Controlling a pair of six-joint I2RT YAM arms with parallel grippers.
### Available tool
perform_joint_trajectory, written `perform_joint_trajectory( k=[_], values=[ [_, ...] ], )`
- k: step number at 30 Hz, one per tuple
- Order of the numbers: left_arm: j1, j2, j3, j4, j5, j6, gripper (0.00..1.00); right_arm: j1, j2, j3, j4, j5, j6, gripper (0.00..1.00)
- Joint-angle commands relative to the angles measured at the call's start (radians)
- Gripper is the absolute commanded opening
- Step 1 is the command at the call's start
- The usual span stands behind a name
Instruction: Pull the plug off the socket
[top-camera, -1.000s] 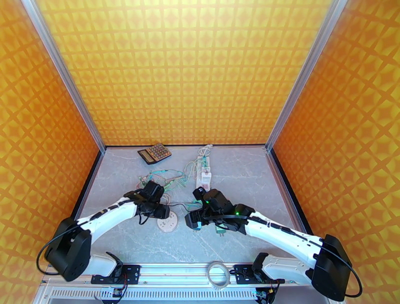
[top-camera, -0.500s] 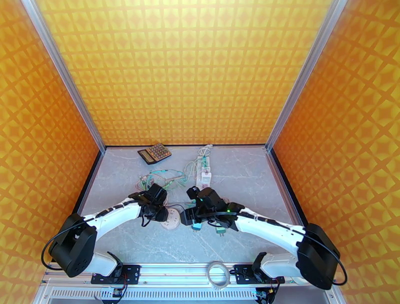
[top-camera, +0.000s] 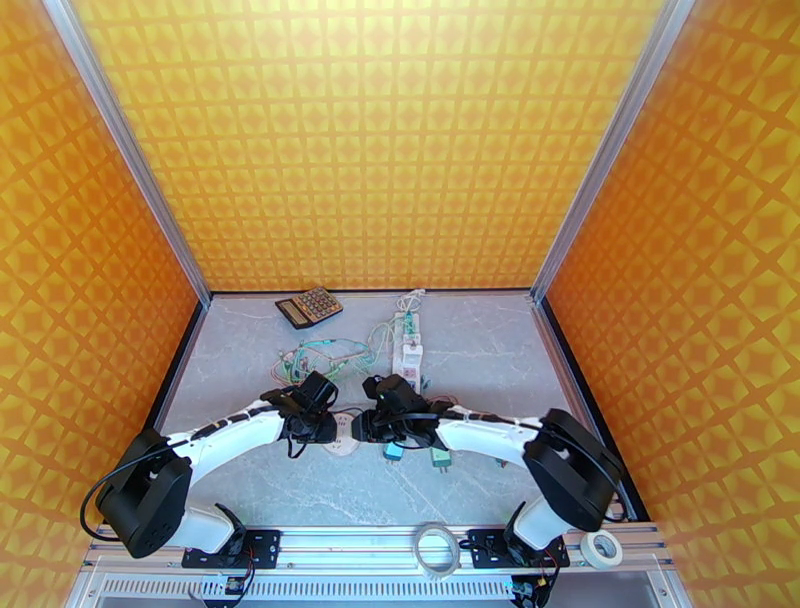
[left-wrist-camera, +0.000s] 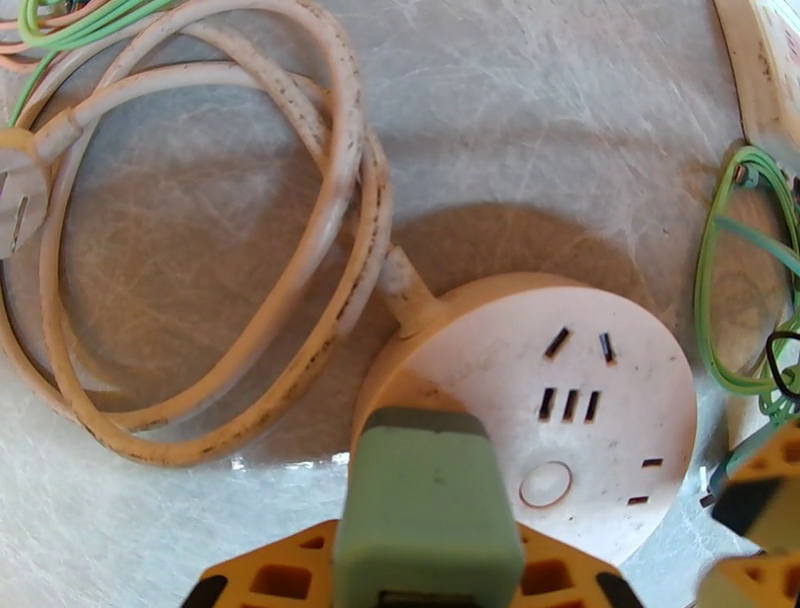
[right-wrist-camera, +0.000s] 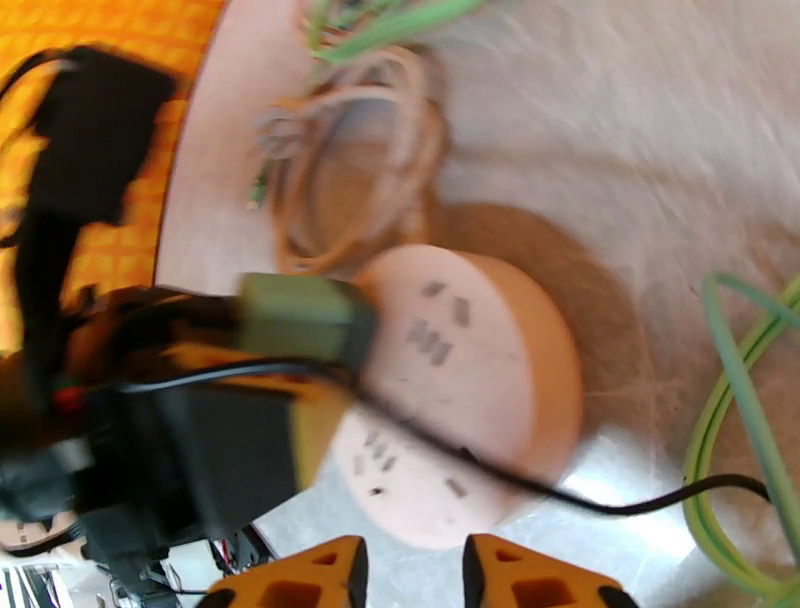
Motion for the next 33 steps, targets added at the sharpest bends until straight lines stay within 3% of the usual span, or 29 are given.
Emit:
perform_joint_trajectory(
  k=[1, 14, 23, 33],
  values=[
    [-0.009, 0.012, 0.007, -0.048, -0.043, -0.033, 0.26, 0.006, 0.037, 0.021, -0.003, 0.048, 0.046, 0.34],
    [-0.04, 0.039, 0.03, -0.046, -0.042, -0.024, 0.26, 0.009, 0.233, 0.16, -0.073, 0.067, 0.024, 0.49],
    [-0.041, 0.028, 0.049, -0.059, -0.04, -0.048, 0.25, 0.018, 0.294, 0.184, -0.201, 0.115, -0.029, 0.34],
    [-0.024, 0.02, 0.132, -0.136, -0.027, -0.045, 0.21, 0.028, 0.334, 0.207, -0.308, 0.154, -0.089, 0.3]
  ],
)
